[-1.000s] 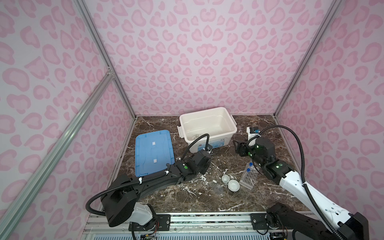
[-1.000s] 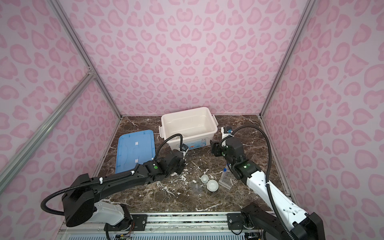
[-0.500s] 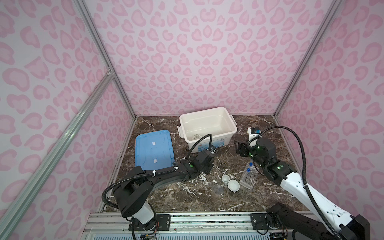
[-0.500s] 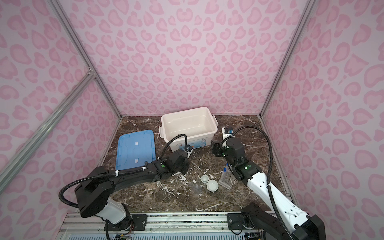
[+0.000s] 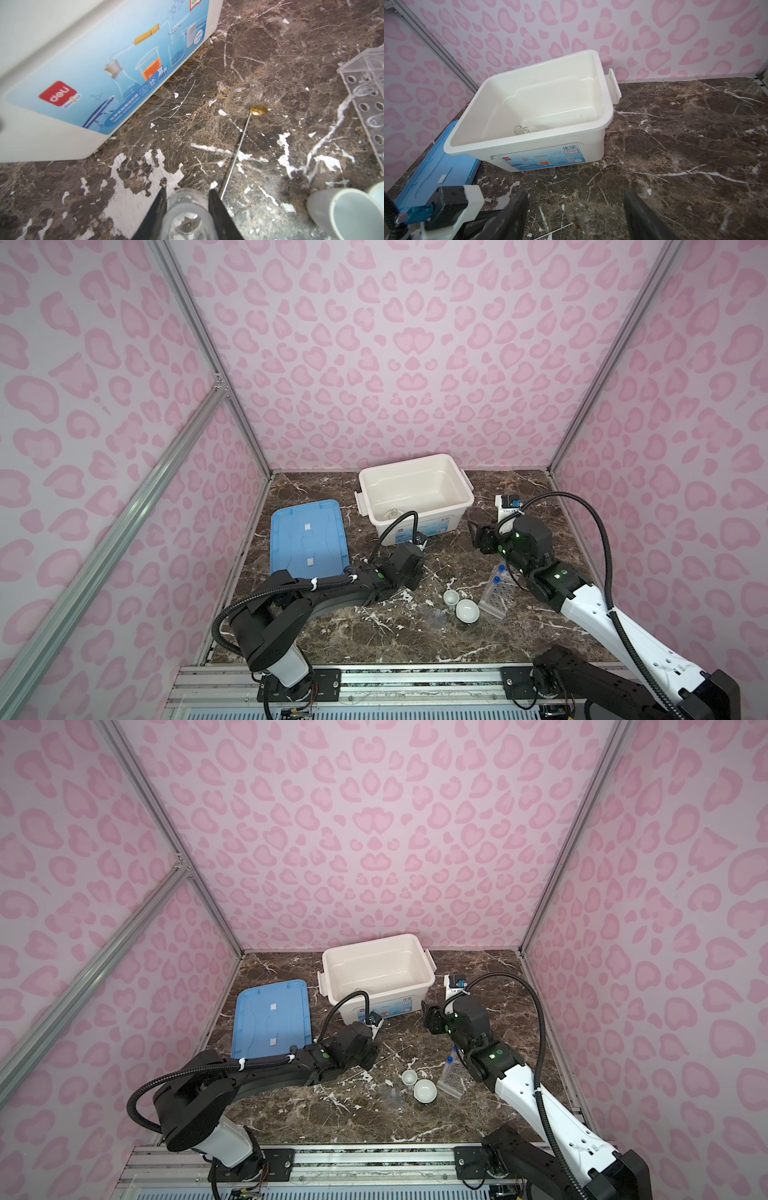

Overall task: Organize the chemistry lab equipment
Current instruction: 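Lift the held glass beaker with the left gripper off the table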

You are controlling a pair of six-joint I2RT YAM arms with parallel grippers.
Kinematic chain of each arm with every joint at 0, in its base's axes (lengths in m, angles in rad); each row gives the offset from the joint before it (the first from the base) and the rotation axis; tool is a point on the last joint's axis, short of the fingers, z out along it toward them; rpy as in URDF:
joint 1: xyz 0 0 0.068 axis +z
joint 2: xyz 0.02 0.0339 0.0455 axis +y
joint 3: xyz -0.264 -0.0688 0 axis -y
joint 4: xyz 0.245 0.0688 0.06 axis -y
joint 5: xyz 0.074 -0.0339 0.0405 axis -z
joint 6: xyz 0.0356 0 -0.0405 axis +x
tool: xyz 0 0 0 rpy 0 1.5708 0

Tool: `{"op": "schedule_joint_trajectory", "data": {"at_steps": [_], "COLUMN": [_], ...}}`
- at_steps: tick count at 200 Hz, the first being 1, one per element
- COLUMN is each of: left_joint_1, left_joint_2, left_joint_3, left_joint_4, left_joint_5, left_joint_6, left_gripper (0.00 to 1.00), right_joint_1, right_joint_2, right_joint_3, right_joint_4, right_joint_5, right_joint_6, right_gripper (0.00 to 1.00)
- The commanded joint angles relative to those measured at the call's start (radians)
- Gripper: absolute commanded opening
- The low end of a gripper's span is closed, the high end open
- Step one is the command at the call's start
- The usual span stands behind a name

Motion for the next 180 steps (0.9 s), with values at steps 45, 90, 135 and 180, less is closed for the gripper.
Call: {"op": "schedule_joint_trajectory", "data": {"at_steps": [45,90,135,180], "left_joint_1": [0.003,0.003,0.003,0.002], "left_joint_2": [0.015,0.009,-0.01,-0.077], "left_joint_3": [-0.035,-0.052,-0.048,-0.009], "left_joint_4": [0.09,0.1,0.072,-0.032], "left_joint_5": [0.017,0.019,0.012,-0.017], "left_joint_6": [-0.018,-0.007,-0.009,-0.017], "left_gripper": [0.35,0.49,0.67,0.78], "right_joint_1": [0.001,0.002,0.002,0.002], "right_joint_2": [0.0,-0.005,-0.003,-0.01], "right_joint_3": [-0.008,-0.009,-0.009,-0.009], "right_joint_4": [0.006,0.004,0.007,0.005], "right_joint_5": [0.015,0.017,0.016,0.02], "right_joint_6": [0.005,0.004,0.007,0.008], "right_gripper": [0.74,0.74,0.74,0.74]}}
